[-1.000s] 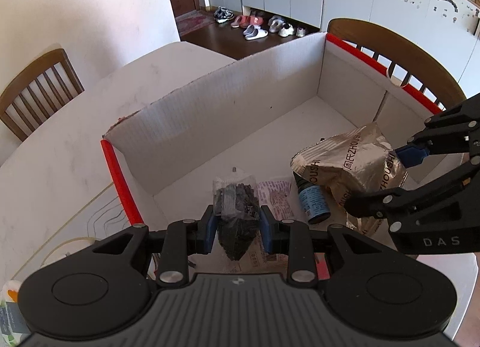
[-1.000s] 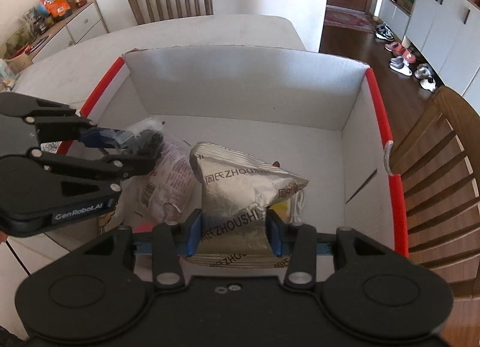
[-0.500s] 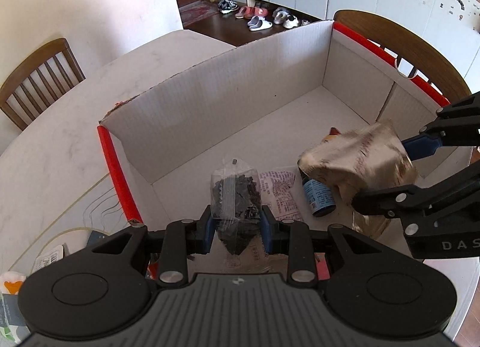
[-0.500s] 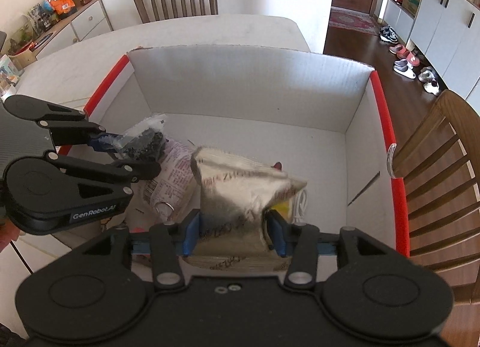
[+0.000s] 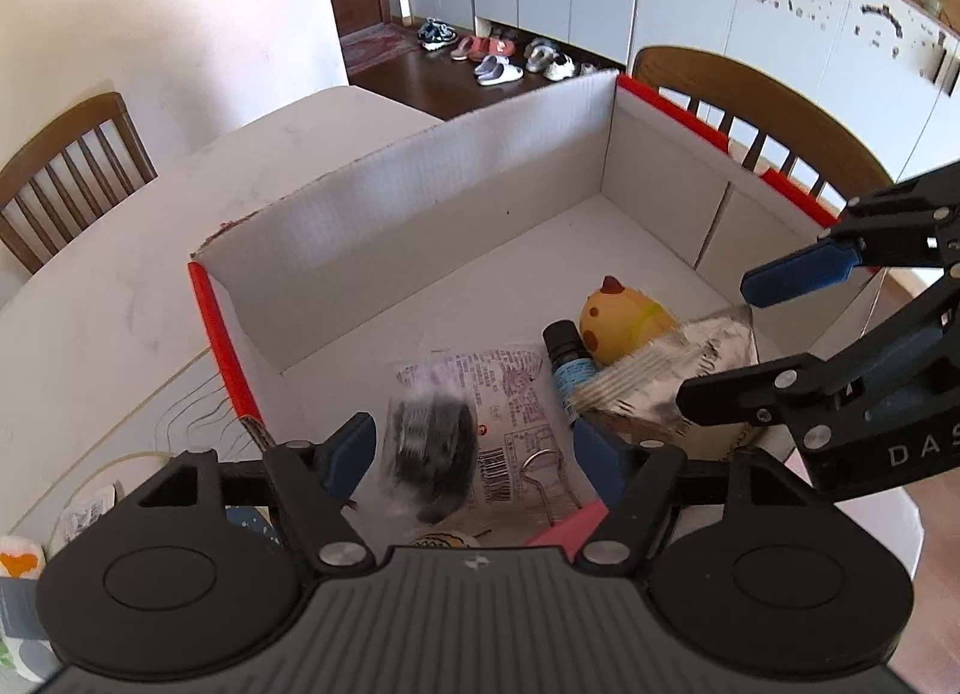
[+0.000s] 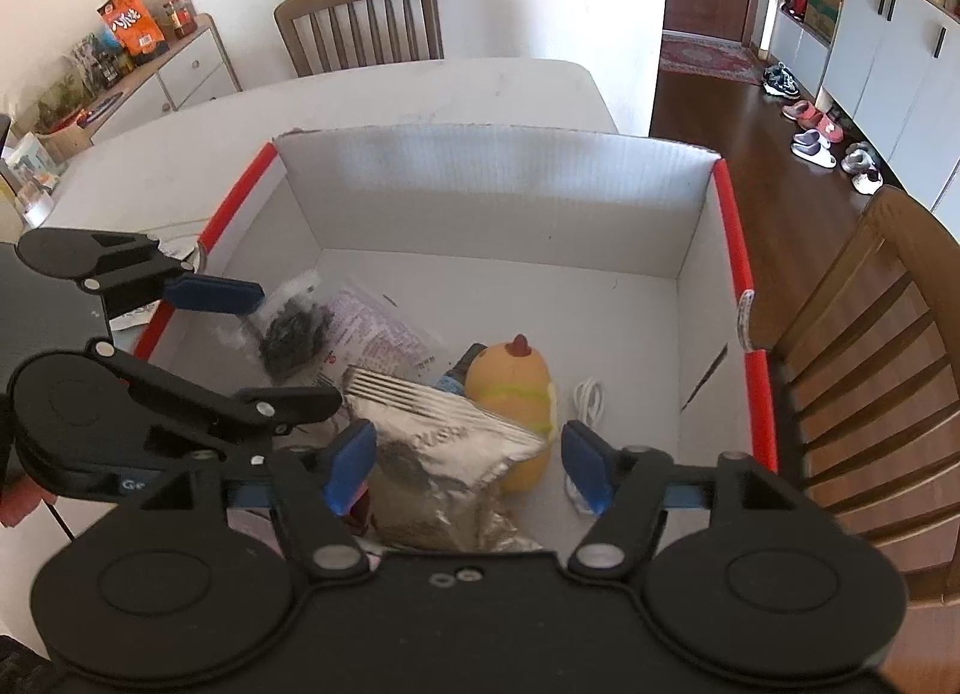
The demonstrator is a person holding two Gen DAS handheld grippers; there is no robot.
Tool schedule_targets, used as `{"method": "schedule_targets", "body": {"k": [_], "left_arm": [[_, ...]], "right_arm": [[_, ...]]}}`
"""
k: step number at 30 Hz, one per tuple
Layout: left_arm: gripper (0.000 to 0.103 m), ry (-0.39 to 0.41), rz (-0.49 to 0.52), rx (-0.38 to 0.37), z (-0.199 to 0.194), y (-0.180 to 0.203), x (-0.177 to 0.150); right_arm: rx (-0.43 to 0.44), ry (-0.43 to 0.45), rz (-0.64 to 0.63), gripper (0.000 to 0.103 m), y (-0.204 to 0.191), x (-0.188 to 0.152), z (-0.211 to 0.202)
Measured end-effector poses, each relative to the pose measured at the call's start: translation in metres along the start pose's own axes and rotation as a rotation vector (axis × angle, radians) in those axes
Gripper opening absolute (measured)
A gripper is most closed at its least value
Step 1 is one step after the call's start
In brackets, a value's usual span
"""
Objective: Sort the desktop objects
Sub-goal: 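Lower the black bag and snack bag into the shoebox and open both tools, then withdraw both tools from the shoebox back toward the pile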
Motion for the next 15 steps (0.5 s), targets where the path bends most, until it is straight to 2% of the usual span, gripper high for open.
{"method": "schedule_targets", "body": {"k": [15], "left_arm": [[0.072,0.057,-0.068,-0.021,-0.038,0.008,-0.001]], "right_arm": [[0.060,0.035,-0.014,0.072,-0.009,0.000,-0.031]]}}
Point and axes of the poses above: each gripper's, at about its wrist camera, not at the fingertips, and z roughly the way its jaws point, y to its right, x to its top, the point moved 9 cm from there along z, roughly the way its jaws point, and after that the axes turned 15 degrees about -x, right-handed, at the moved point
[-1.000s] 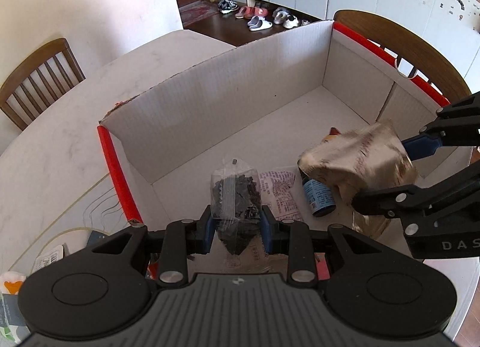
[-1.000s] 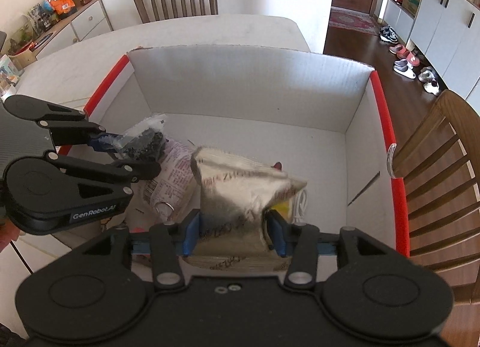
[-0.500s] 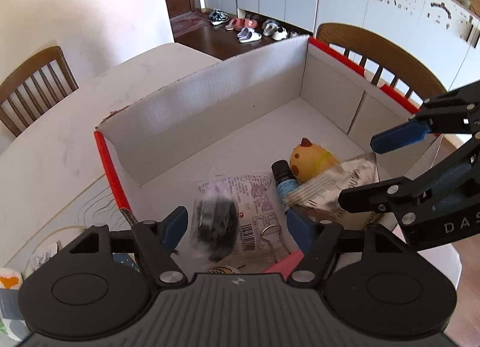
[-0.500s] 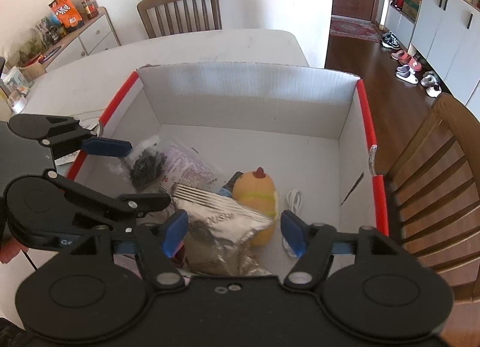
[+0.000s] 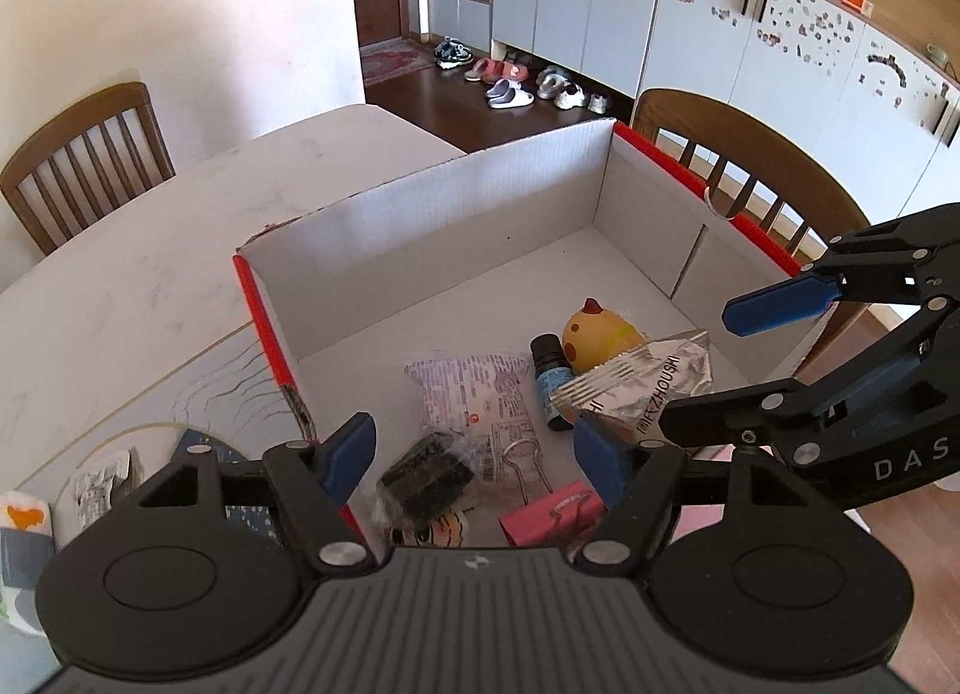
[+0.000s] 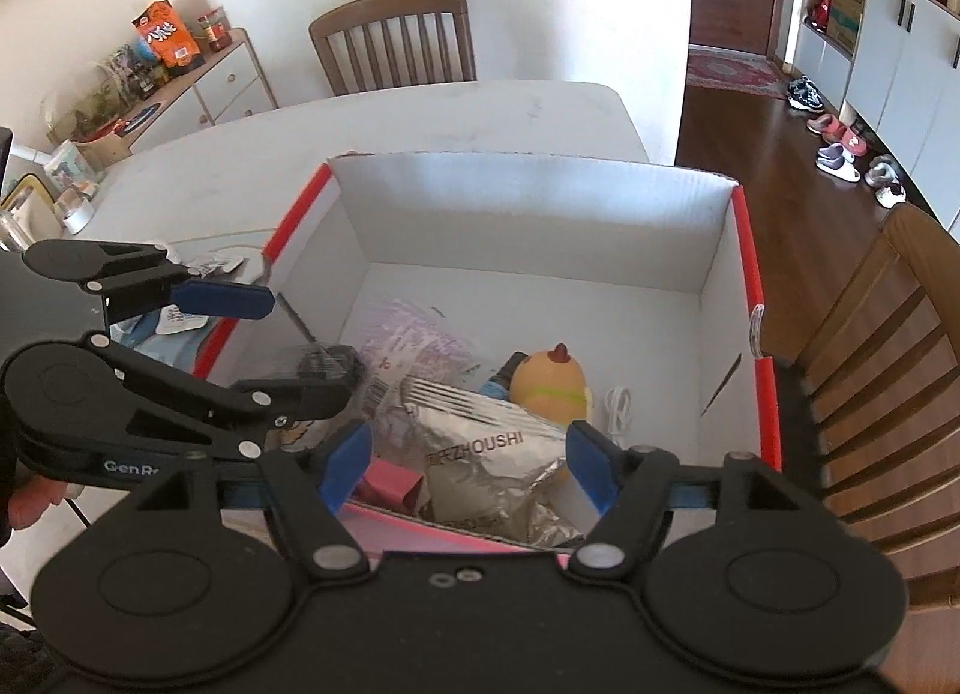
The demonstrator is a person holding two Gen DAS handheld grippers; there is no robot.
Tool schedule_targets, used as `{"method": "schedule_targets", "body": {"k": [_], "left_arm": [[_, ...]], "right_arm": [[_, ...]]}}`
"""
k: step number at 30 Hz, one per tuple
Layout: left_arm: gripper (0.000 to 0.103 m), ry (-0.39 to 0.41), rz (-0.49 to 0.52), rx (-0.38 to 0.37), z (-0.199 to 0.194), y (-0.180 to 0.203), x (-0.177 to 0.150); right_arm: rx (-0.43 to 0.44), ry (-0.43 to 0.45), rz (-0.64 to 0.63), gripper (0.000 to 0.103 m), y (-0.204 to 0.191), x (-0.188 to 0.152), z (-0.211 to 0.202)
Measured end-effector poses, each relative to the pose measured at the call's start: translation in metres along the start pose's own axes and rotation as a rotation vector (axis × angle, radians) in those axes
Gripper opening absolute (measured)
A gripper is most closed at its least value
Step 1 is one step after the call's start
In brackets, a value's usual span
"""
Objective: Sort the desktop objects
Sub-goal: 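Withdraw both tools from the shoebox back toward the pile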
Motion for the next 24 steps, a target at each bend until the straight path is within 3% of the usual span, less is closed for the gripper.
{"method": "schedule_targets", "body": {"k": [17,20,24], "left_arm": [[0.072,0.060,0.000,-0.049,-0.049,-0.015,-0.019],[0.072,0.063,0.012,-0.062,-0.062,-0.023,-0.026],[0.083,0.068,0.020,-0.072,-0.078,-0.037,-0.037]], "right_arm": [[-0.046,0.035,0.046,0.072,-0.034,0.003,-0.026],[-0.051,0.046,0.067,0.077,-0.049,0.005,-0.032],[-0.052,0.057,0.077,0.081,-0.073,0.009,-0.038]]}}
Point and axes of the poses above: each gripper's, at about its wrist camera, not at the fingertips, and z roughly the way its jaws point, y to its right, x to its top, the point moved 9 cm from there along z, roughly the way its jaws point, and after that the axes turned 15 degrees about -x, right-handed, at the moved point
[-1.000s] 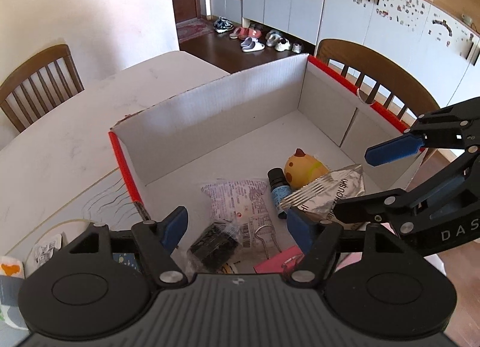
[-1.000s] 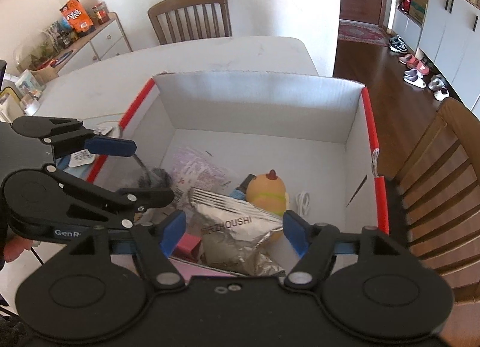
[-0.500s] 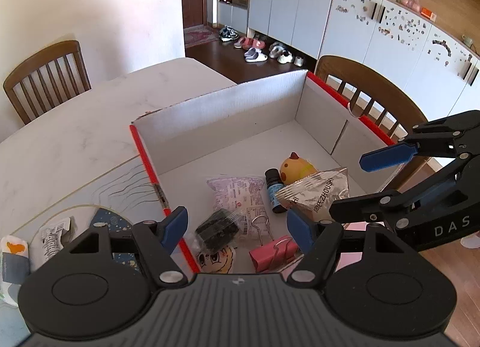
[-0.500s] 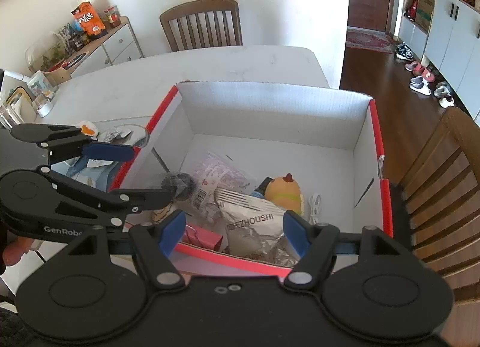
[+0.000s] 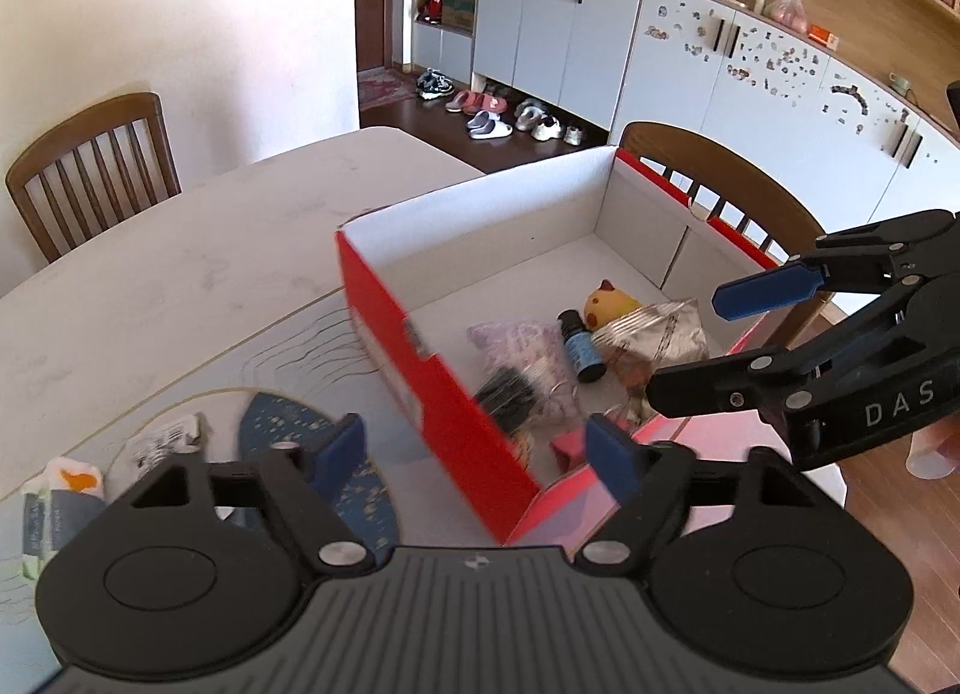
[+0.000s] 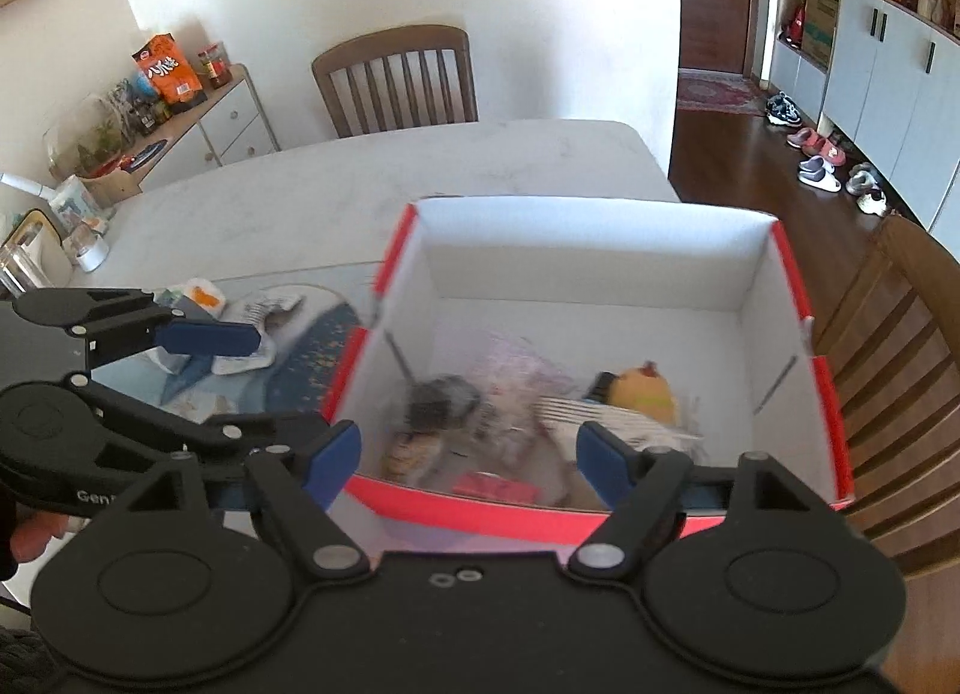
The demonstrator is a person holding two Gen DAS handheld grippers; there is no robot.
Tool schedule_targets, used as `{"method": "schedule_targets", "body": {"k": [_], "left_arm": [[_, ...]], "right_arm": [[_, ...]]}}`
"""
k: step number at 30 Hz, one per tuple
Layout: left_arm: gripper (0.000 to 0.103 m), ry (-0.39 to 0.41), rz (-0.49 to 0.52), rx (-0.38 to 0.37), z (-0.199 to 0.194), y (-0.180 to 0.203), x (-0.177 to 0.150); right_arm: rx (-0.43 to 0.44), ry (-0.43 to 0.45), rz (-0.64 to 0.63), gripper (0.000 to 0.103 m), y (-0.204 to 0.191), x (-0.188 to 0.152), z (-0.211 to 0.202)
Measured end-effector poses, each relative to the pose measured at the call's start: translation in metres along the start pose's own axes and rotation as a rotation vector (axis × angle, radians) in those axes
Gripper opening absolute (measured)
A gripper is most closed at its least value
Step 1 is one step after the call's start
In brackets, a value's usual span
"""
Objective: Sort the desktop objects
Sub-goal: 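Withdraw both tools from the shoebox back toward the pile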
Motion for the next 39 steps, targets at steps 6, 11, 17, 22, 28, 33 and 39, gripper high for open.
{"method": "schedule_targets", "body": {"k": [6,11,17,22,28,33,39], "left_arm": [[0.083,0.007,-0.015,-0.004,-0.022,-0.029,-0.021],[0.086,0.019,-0.055,0.028,-0.038,-0.060,-0.039],[0.100,0.048,-0.096,0.081,-0.060,-0.098,-0.055],[0.100,0.065,-0.148,0.140,-0.075,-0.131,-0.069],[0.100,0.080,-0.186,0.207,-0.087,-0.167,-0.083],[0.100,0.077,-0.187,0.236,-0.088,-0.187,-0.092],[0.100,0.079,-0.193,0.261,-0.082,-0.213,-0.100]], "right_arm": [[-0.010,-0.005,0.013,0.083,-0.036,0.002,-0.004],[-0.012,-0.005,0.008,0.087,-0.065,0.007,-0.003],[0.005,-0.003,-0.014,0.089,-0.104,0.017,0.008],[0.018,-0.007,-0.030,0.089,-0.133,0.028,0.022],[0.037,-0.018,-0.061,0.089,-0.165,0.038,0.043],[0.042,-0.039,-0.069,0.089,-0.185,0.044,0.065],[0.038,-0.069,-0.075,0.089,-0.204,0.046,0.087]]}}
Point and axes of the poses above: each gripper's, at about its wrist camera, not at the fingertips, and z roughly the way its jaws point, y to its right, x to its top, the point moved 9 cm from there along z, roughly the way its jaws point, and after that the axes turned 15 degrees about -x, right-handed, at the moved point
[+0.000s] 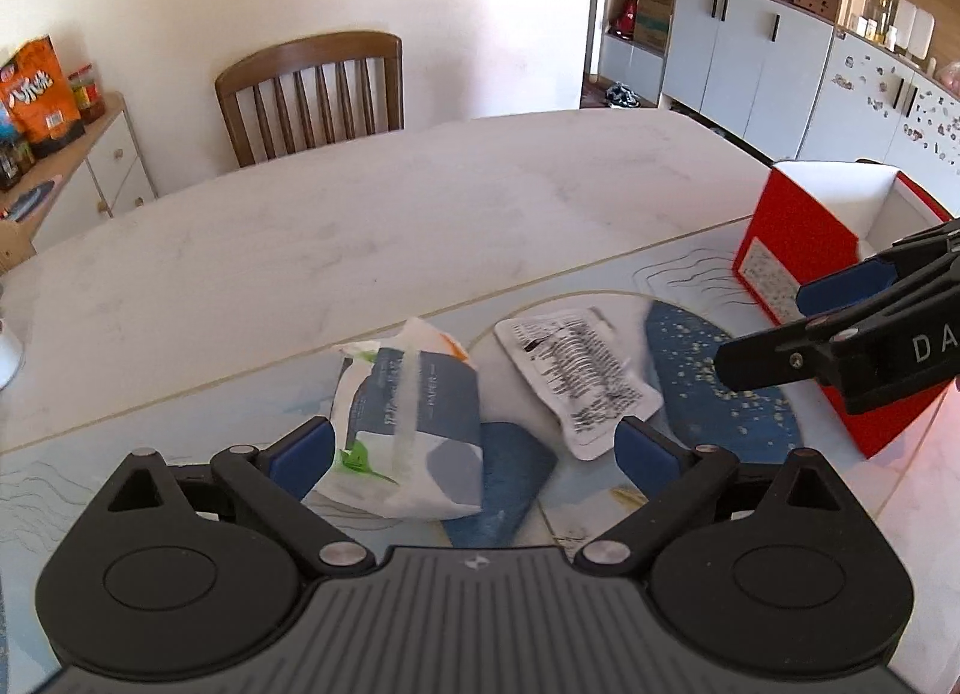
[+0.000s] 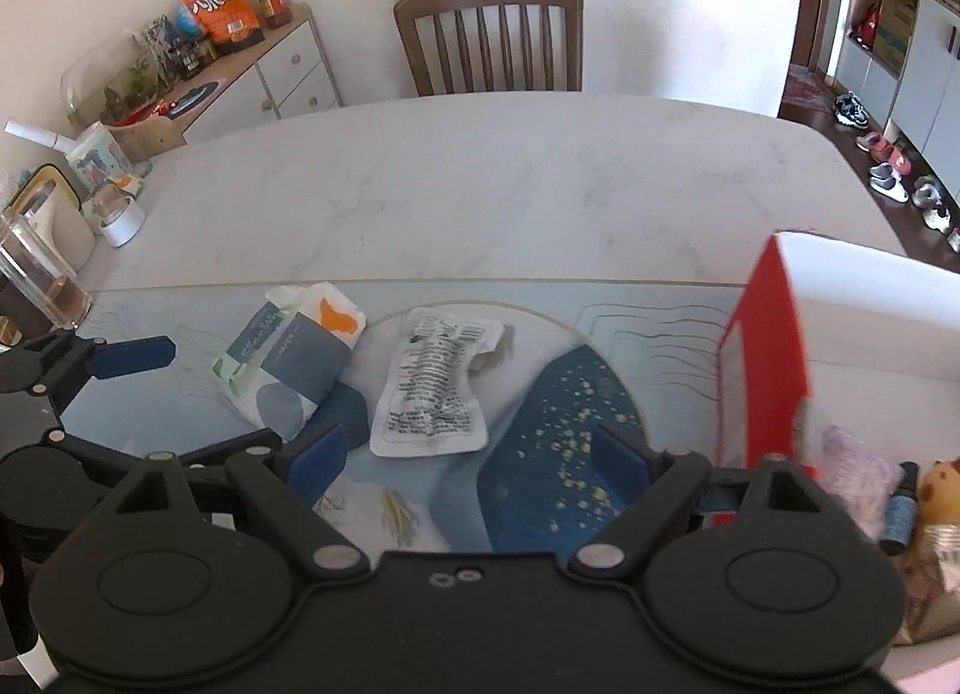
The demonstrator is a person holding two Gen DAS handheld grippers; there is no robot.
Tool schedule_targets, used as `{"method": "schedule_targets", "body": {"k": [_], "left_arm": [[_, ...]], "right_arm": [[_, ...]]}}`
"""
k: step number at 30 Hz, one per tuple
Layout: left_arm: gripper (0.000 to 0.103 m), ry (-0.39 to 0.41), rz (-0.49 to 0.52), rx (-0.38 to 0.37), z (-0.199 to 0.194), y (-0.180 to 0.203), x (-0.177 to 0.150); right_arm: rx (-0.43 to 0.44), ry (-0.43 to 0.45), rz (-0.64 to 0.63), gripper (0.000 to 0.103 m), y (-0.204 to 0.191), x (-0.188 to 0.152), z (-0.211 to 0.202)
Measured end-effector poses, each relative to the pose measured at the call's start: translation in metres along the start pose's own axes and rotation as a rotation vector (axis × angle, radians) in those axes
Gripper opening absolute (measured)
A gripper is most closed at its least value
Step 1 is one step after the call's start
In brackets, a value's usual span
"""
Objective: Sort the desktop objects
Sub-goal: 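Withdraw both tools from the shoebox back toward the pile, then grasp the white-and-blue tissue pack with the left tool while the right tool grasps the white sachet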
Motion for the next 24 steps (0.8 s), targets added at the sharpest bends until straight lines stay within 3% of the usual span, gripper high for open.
{"method": "schedule_targets", "body": {"k": [24], "left_arm": [[0.100,-0.091,-0.014,0.017,0.068,-0.055,-0.017]], "right_arm": [[-0.030,-0.125,-0.062,0.087,-0.039,0.006,0.095]]}}
Point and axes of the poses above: each gripper's, at about its wrist camera, not at the fingertips, and z roughly the way its jaws point, y to its right, x to its top, the point moved 9 cm from there along z, roughly the way its jaws point, and after that the axes turned 15 degrees about -x, right-handed, at the moved point
